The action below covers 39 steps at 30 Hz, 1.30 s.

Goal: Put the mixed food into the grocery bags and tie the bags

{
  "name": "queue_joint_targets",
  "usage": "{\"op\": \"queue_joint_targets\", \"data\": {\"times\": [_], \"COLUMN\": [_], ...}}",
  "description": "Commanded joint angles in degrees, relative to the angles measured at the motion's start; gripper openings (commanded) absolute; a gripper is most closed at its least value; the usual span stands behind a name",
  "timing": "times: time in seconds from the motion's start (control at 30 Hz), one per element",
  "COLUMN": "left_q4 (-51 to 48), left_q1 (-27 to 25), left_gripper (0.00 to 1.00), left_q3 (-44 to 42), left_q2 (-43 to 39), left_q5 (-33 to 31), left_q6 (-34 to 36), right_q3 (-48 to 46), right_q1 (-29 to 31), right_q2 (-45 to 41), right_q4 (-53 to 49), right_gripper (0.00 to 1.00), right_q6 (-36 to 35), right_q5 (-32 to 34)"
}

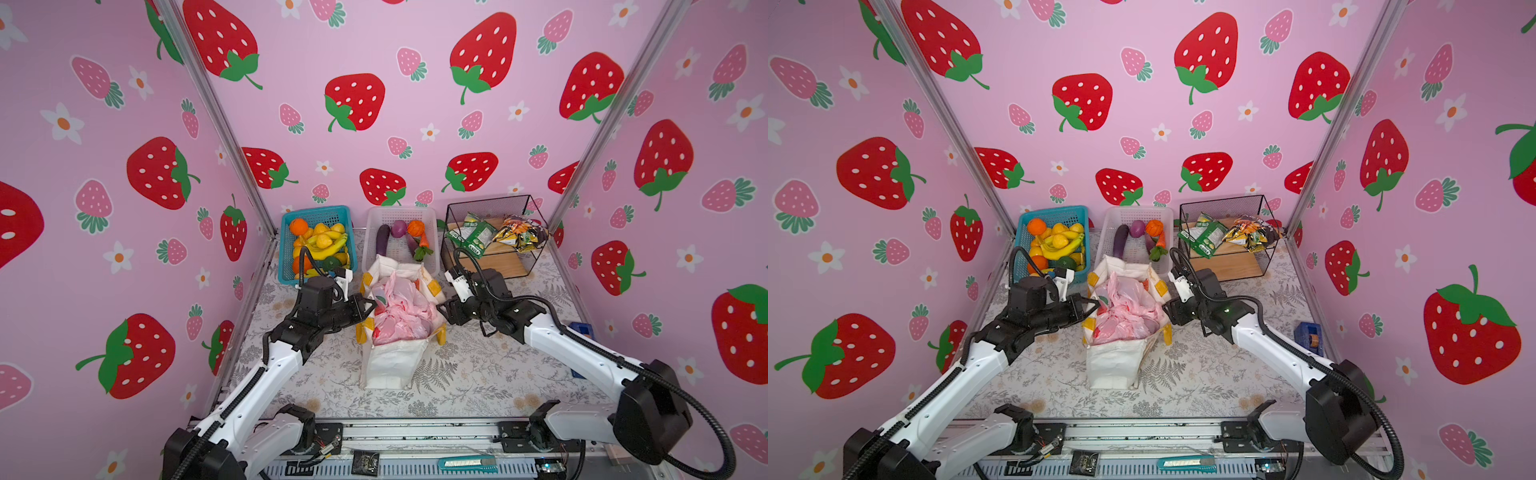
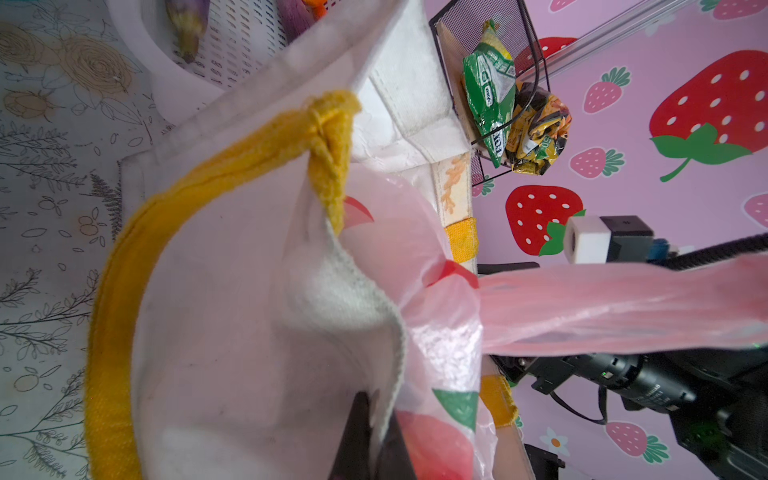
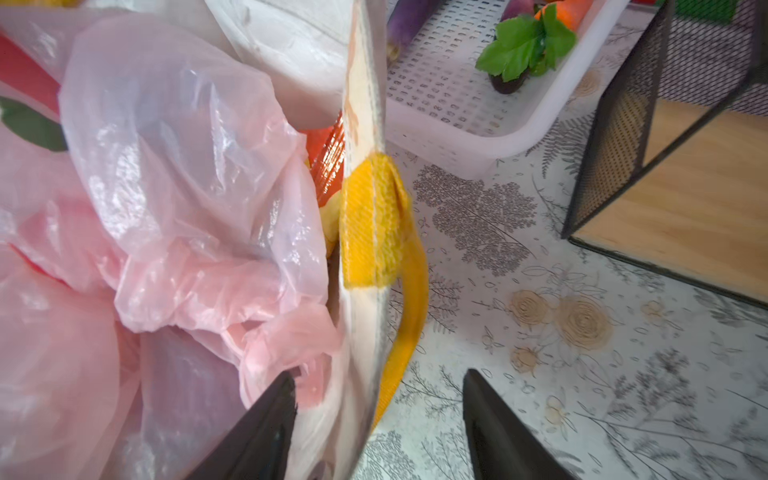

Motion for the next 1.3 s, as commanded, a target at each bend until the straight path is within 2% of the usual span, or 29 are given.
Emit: {"op": "queue_joint_targets", "data": {"times": [0.0,0.07,0.13,0.2,0.33,0.47,0.5,0.57,0.6,0.63,0.7,0.73,0.77,0.87,1.03,1.13,1.27], "left_q4": [1.2,1.4,1.9,2.9,4.6,4.8,4.7,4.8,4.8,5.1,5.6,5.5,5.5,5.5,5.2,4.7,3.7], "left_q1": [-0.2,-0.3,-0.5,-1.1,-3.1,-4.0,-4.0,-4.1,-4.2,-4.4,-4.7,-4.8,-4.9,-5.0,-5.0,-5.1,-5.1], "left_gripper": [0.0,0.0,0.0,0.0,0.0,0.0,0.0,0.0,0.0,0.0,0.0,0.0,0.0,0.0,0.0,0.0,0.0], "left_q3": [-0.3,-0.3,-0.3,-0.2,0.6,1.3,1.4,1.3,1.3,1.2,1.3,1.3,1.5,1.5,1.7,1.7,1.7], "left_q2": [0.2,-0.1,-0.3,-0.5,0.2,2.6,3.2,4.6,5.2,5.6,6.5,6.8,7.0,7.1,7.1,6.8,5.6], "left_q5": [1.6,2.0,2.9,4.6,6.0,5.4,5.2,5.0,4.9,4.9,4.9,4.8,4.7,4.3,4.0,3.9,3.5], "left_q6": [-0.4,-0.7,-1.5,-2.5,-3.8,-3.1,-2.9,-2.6,-2.6,-2.6,-2.5,-2.4,-2.3,-2.1,-1.9,-1.7,-1.3], "right_q3": [-0.9,-1.0,-1.1,-0.9,-0.4,-0.6,-0.2,2.1,3.4,4.8,7.0,7.9,9.0,13.3,19.7,20.6,18.8], "right_q1": [-0.2,-0.9,-1.7,-2.1,-2.9,-4.0,-4.1,-4.1,-4.0,-3.7,-1.4,1.2,4.3,11.1,15.6,15.6,13.3], "right_q2": [1.2,0.4,-2.1,-5.9,-13.8,-15.2,-14.4,-12.5,-12.3,-12.6,-13.8,-14.1,-13.5,-8.3,3.3,8.1,12.7], "right_q4": [4.6,3.9,1.2,-2.7,-8.5,-9.8,-10.3,-12.4,-12.8,-12.6,-9.7,-7.3,-5.3,-3.0,-0.8,1.8,0.8], "right_gripper": [0.46,0.25,0.11,0.0,0.0,0.01,0.1,0.35,0.43,0.48,0.51,0.56,0.56,0.57,0.52,0.41,0.11], "right_q6": [1.7,1.6,0.9,-0.1,-0.9,-1.5,-1.8,-2.9,-3.5,-4.3,-6.4,-7.7,-9.2,-12.8,-14.2,-13.7,-12.5], "right_q5": [-3.7,-3.1,-0.6,4.6,12.3,14.5,14.8,16.3,17.6,18.3,18.6,19.2,19.7,16.8,8.4,7.0,5.9]}}
